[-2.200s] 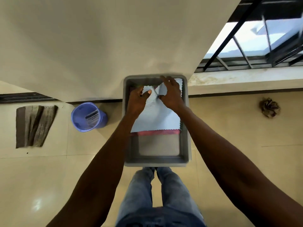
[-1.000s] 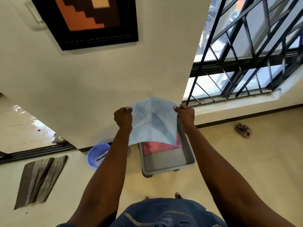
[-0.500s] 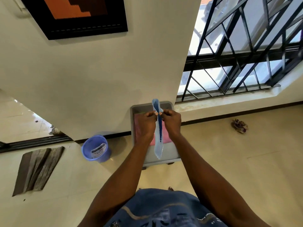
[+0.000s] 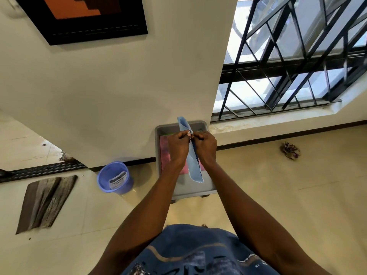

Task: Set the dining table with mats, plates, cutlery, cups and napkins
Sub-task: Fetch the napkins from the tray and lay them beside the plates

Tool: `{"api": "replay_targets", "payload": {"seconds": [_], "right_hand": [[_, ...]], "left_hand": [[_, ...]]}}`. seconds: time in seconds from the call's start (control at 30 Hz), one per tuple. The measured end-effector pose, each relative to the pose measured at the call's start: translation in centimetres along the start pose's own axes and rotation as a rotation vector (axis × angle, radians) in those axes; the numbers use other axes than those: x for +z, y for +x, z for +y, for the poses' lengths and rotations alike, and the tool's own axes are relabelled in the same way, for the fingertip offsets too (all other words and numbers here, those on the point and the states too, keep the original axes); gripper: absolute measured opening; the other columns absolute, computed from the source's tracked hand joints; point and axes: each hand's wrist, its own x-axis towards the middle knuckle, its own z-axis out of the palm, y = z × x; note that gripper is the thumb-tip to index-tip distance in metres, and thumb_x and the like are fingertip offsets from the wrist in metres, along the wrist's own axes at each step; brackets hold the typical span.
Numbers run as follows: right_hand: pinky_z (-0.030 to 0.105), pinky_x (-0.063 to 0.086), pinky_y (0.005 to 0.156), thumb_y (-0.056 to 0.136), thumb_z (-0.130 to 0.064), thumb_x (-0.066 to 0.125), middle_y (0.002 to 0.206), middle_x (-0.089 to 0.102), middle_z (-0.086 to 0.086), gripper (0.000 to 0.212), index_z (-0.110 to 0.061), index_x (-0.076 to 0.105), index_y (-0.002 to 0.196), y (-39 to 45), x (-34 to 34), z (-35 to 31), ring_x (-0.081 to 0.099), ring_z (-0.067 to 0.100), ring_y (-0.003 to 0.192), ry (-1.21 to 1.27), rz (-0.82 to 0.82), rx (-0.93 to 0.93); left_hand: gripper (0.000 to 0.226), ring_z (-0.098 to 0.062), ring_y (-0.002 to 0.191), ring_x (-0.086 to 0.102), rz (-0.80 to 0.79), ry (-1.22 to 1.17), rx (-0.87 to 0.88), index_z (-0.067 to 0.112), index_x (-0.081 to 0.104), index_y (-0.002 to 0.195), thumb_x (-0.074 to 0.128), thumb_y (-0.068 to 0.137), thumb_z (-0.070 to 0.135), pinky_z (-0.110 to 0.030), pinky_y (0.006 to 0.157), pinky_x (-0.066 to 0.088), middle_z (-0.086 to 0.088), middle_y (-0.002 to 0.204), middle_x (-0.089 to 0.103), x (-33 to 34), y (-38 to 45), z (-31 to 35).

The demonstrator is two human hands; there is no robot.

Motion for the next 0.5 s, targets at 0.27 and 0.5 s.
{"api": "replay_targets", "payload": {"seconds": [0.27, 0.5], "right_hand": [[0.024, 0.056, 0.07, 0.094, -0.014, 0.06, 0.09, 0.069, 0.004, 0.017, -0.007, 0.075, 0.093, -0.63, 0.18, 0.06, 0.067, 0.017, 0.08, 0.04, -0.009, 0.016], [0.035, 0.059, 0.073, 0.095, -0.012, 0.057, 0.097, 0.069, 0.008, 0.018, -0.006, 0.074, 0.097, -0.8, 0.6, 0.3, 0.068, 0.018, 0.081, 0.027, -0.002, 0.058]], "left_hand": [[0.019, -0.015, 0.088, 0.07, -0.002, -0.001, 0.008, 0.009, 0.074, 0.108, 0.062, 0.094, 0.011, -0.022, 0.079, 0.057, -0.006, 0.099, 0.074, 0.19, 0.02, 0.07], [0.016, -0.018, 0.084, 0.071, -0.04, 0.001, 0.017, 0.013, 0.075, 0.103, 0.062, 0.094, 0.013, -0.026, 0.076, 0.057, -0.004, 0.092, 0.075, -0.24, -0.33, 0.01]]}}
